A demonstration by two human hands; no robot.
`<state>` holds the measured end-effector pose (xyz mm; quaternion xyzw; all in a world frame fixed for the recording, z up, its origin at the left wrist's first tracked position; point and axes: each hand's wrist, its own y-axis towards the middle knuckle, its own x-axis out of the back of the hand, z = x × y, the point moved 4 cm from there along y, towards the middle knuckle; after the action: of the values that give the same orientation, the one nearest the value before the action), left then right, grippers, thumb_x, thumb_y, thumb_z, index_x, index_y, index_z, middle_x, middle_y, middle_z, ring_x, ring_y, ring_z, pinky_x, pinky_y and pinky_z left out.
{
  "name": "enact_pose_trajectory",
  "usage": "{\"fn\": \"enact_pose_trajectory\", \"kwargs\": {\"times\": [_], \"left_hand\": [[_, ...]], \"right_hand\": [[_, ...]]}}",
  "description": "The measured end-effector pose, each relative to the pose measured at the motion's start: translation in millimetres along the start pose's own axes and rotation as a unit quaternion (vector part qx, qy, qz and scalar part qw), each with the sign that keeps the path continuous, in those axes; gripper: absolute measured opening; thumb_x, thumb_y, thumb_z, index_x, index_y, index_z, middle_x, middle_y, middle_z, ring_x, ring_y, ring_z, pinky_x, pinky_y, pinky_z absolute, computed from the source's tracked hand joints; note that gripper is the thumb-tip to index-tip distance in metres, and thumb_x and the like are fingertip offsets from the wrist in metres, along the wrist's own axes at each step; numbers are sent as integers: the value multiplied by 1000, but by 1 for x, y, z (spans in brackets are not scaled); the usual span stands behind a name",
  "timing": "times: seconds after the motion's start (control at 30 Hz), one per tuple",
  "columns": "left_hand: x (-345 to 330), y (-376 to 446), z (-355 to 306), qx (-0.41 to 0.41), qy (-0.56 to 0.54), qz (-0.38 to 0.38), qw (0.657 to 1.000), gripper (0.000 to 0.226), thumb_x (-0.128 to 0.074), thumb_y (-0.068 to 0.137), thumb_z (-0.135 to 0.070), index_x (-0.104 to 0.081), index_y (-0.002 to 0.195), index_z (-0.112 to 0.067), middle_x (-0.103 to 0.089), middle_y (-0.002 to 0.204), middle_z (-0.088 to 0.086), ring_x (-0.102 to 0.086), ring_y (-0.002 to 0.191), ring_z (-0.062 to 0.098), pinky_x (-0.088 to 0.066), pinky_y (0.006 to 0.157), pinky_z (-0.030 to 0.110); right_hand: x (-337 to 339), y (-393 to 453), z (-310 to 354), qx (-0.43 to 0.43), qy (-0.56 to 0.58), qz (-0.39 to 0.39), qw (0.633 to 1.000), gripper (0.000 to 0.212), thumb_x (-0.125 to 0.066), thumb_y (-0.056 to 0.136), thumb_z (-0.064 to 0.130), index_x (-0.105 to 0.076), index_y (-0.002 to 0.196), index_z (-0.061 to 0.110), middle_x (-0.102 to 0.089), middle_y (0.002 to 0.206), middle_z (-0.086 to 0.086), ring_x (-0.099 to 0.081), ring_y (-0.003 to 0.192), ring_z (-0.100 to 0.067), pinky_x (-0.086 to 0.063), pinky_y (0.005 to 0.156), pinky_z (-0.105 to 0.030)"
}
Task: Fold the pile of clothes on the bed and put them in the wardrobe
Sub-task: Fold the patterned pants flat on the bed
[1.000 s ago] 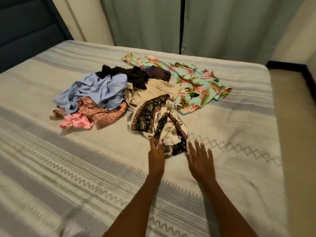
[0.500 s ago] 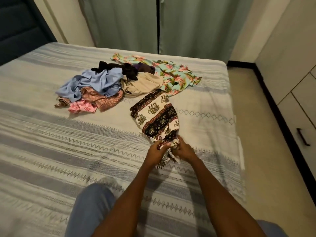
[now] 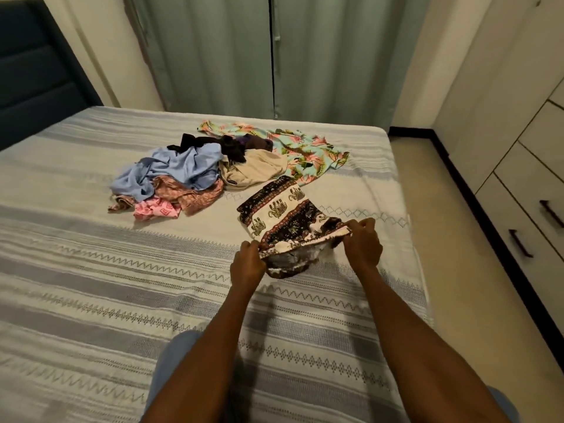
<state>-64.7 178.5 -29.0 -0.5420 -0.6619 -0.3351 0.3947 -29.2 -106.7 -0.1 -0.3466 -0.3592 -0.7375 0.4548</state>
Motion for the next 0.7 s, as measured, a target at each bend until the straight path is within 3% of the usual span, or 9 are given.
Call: {"fn": "enact_pose_trajectory", "kwargs": {"times": [0.1, 0.2, 0.27, 0.33, 0.43, 0.53, 0.6, 0.7], "left_hand": [[25, 13, -4, 50, -15, 21, 998, 32, -62, 89, -17, -56, 120, -13, -60, 117, 12, -63, 101, 38, -50, 81, 42], [48, 28, -8, 125, -169, 105, 972, 18, -58, 90, -10, -62, 106, -4, -72, 87, 16, -71, 68, 35, -61, 64, 44], [61, 32, -23, 151, -316, 166, 922, 18, -50, 96, -6, -63, 108, -2, -71, 76, 19, -66, 51, 29, -58, 49, 37], [81, 33, -43, 138, -408, 175, 885, 20, -46, 100, -6, -64, 109, -5, -69, 74, 19, -61, 45, 25, -55, 44, 31], [109, 43, -65, 80, -480, 112, 866, 23, -46, 95, 6, -67, 98, -4, -67, 77, 19, -61, 54, 26, -52, 48, 30], [130, 53, -78, 40, -495, 40, 867, 32, -41, 93, 9, -69, 87, -6, -66, 86, 16, -63, 77, 30, -52, 65, 35], [134, 48, -88, 0, -476, 41, 878, 28, -46, 94, 7, -70, 86, -5, -67, 86, 13, -63, 79, 27, -52, 68, 35], [115, 23, -100, -82, -398, 101, 908, 21, -52, 95, 2, -71, 90, -6, -71, 89, 13, -62, 75, 24, -50, 60, 27]], "right_hand": [[32, 21, -5, -15, -10, -5, 1000, 35, -64, 85, 14, -68, 118, 24, -54, 120, -9, -61, 97, -37, -48, 77, -39], [58, 45, -17, -65, -8, 50, 997, 43, -58, 79, 18, -63, 121, 31, -71, 104, -10, -68, 92, -35, -53, 83, -39], [71, 57, -19, -120, 106, 101, 982, 48, -52, 79, 14, -62, 123, 31, -75, 85, -5, -72, 73, -28, -56, 71, -34], [84, 60, -9, -137, 256, 155, 944, 48, -39, 88, 5, -66, 122, 25, -75, 84, -7, -71, 64, -28, -54, 60, -30], [106, 60, 13, -76, 321, 211, 920, 47, -35, 93, -2, -76, 107, 16, -73, 102, -14, -67, 79, -25, -57, 69, -32], [121, 62, 25, -30, 337, 224, 914, 33, -50, 89, -6, -76, 104, 5, -72, 104, -19, -66, 85, -23, -60, 81, -38], [126, 60, 35, -11, 331, 230, 915, 19, -60, 89, -1, -73, 103, 2, -71, 95, -19, -65, 77, -20, -60, 73, -35], [133, 54, 53, 42, 271, 173, 946, 8, -67, 89, 12, -72, 84, 17, -65, 74, -2, -56, 64, -15, -46, 56, -26]]}}
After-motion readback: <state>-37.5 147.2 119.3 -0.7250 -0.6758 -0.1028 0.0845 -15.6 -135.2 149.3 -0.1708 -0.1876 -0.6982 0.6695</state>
